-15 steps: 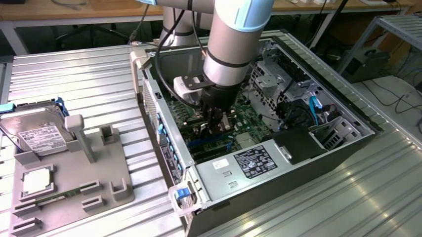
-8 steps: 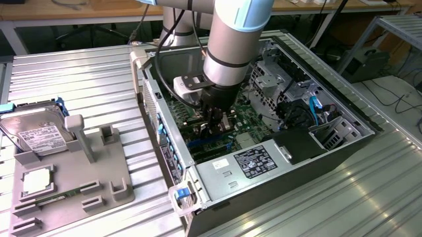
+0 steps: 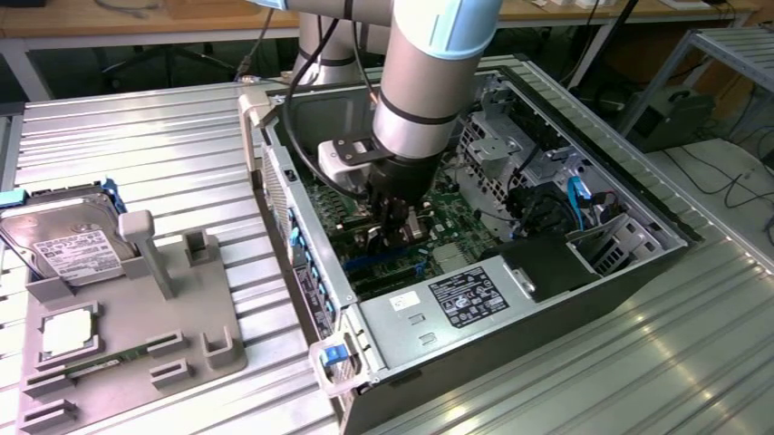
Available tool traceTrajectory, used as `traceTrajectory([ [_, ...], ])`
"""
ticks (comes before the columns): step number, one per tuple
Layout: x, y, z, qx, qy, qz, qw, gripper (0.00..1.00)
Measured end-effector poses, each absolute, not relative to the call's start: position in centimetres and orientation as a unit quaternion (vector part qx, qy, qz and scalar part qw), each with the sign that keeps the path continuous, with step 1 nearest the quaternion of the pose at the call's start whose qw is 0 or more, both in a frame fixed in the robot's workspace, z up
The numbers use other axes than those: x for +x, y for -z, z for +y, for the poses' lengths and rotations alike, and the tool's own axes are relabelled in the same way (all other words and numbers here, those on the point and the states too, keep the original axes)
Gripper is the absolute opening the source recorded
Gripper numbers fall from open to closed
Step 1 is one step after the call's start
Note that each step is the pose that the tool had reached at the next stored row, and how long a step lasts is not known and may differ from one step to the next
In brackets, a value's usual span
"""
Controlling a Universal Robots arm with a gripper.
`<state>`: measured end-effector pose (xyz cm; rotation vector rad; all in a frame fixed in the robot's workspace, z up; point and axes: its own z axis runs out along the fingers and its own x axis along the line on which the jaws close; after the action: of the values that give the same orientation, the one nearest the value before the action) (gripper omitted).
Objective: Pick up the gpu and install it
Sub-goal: 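Insert the gpu into the slot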
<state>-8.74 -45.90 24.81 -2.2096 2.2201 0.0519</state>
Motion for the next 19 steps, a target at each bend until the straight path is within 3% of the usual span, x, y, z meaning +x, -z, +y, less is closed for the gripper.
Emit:
traceTrajectory([
  [19, -8.85, -24.53, -45.89, -0.705, -0.017, 0.709, 0.004, 0.28],
])
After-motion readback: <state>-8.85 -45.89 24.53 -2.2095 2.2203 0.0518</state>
